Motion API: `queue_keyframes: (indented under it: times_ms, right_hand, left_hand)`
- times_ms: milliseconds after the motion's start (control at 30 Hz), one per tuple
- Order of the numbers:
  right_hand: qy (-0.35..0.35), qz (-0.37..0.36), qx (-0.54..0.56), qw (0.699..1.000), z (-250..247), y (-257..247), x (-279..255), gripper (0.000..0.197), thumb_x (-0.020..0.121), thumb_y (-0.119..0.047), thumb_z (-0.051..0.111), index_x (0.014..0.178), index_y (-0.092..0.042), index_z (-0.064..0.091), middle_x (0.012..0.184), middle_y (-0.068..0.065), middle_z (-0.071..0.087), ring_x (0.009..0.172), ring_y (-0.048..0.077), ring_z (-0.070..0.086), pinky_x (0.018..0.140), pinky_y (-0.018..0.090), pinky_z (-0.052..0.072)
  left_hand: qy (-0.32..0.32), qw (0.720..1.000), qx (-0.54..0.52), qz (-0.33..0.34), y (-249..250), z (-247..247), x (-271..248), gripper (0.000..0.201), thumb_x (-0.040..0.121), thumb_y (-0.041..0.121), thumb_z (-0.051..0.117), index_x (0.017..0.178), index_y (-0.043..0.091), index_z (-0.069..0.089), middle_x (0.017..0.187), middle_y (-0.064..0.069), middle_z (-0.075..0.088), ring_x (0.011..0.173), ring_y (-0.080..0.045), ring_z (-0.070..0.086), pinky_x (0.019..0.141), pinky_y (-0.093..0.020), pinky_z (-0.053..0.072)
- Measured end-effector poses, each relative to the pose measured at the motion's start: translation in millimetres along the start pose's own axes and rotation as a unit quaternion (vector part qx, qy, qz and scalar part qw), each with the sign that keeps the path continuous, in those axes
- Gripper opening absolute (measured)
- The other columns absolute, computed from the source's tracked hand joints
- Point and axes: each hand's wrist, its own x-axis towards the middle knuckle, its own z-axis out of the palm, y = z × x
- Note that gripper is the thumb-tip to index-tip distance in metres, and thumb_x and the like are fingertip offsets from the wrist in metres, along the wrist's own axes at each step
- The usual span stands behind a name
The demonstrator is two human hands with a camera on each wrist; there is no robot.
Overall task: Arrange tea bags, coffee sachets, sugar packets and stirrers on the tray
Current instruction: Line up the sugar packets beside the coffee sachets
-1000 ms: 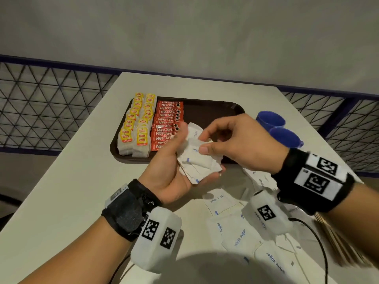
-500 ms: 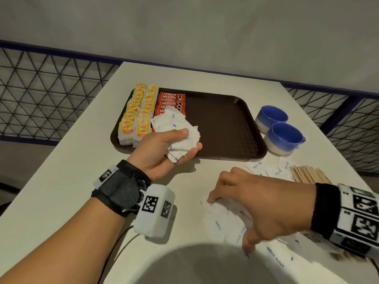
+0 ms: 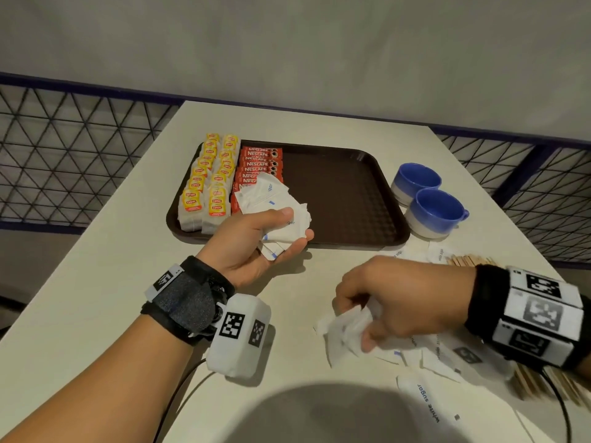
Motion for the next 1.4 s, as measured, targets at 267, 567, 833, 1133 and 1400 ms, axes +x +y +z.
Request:
queue_keyframes:
  times_ms: [267, 567, 833, 1133, 1400]
  right_hand:
    - [0.147, -0.014, 0.237, 0.96, -55, 12, 1, 0.028, 0.081, -0.03, 0.087, 0.102, -0.017, 0.074, 0.1, 0.001, 0.078, 0.088, 0.027, 0.076, 0.075, 0.039, 0.065]
    - [0.254, 0.004, 0.27, 0.929, -52, -12, 40, 0.04, 0.073, -0.026, 0.094, 0.106, -0.024, 0.073, 0.096, -0.002, 0.072, 0.067, 0.001, 0.065, 0.062, 0.015, 0.053]
    - [0.304, -0.013, 0.356, 0.884, -62, -8, 45, 0.034, 0.077, -0.014, 0.09, 0.106, -0.016, 0.072, 0.088, 0.008, 0.077, 0.071, 0.016, 0.076, 0.063, 0.022, 0.061]
    - [0.369, -0.032, 0.432, 0.822, -71, -9, 64, 0.016, 0.087, -0.008, 0.08, 0.102, -0.009, 0.077, 0.093, 0.005, 0.08, 0.082, 0.026, 0.078, 0.066, 0.03, 0.065]
    - [0.426, -0.028, 0.436, 0.792, -92, 15, 69, 0.012, 0.091, -0.006, 0.077, 0.102, -0.01, 0.079, 0.094, 0.005, 0.08, 0.085, 0.016, 0.079, 0.072, 0.023, 0.063]
  left_hand:
    - [-0.039, 0.999, -0.012, 0.007, -8, -2, 3, 0.042, 0.095, 0.005, 0.064, 0.136, 0.005, 0.058, 0.13, -0.025, 0.068, 0.12, -0.044, 0.065, 0.112, -0.064, 0.041]
    - [-0.207, 0.973, -0.047, -0.091, -10, 0, -4, 0.073, 0.093, 0.067, 0.057, 0.144, 0.016, 0.059, 0.137, -0.017, 0.063, 0.119, -0.041, 0.06, 0.078, -0.053, 0.061]
    - [-0.118, 0.993, -0.024, 0.006, -2, 6, -9, 0.03, 0.09, 0.012, 0.061, 0.114, 0.005, 0.077, 0.116, -0.023, 0.072, 0.099, -0.038, 0.071, 0.065, -0.034, 0.062]
    - [-0.052, 0.994, -0.066, 0.068, 15, -5, -5, 0.05, 0.092, 0.005, 0.061, 0.141, 0.002, 0.054, 0.131, -0.024, 0.067, 0.102, -0.032, 0.07, 0.064, -0.029, 0.062]
    - [-0.026, 0.99, -0.102, 0.089, 15, -3, -3, 0.053, 0.08, 0.001, 0.067, 0.132, 0.008, 0.06, 0.118, -0.022, 0.073, 0.099, -0.039, 0.075, 0.06, -0.034, 0.063]
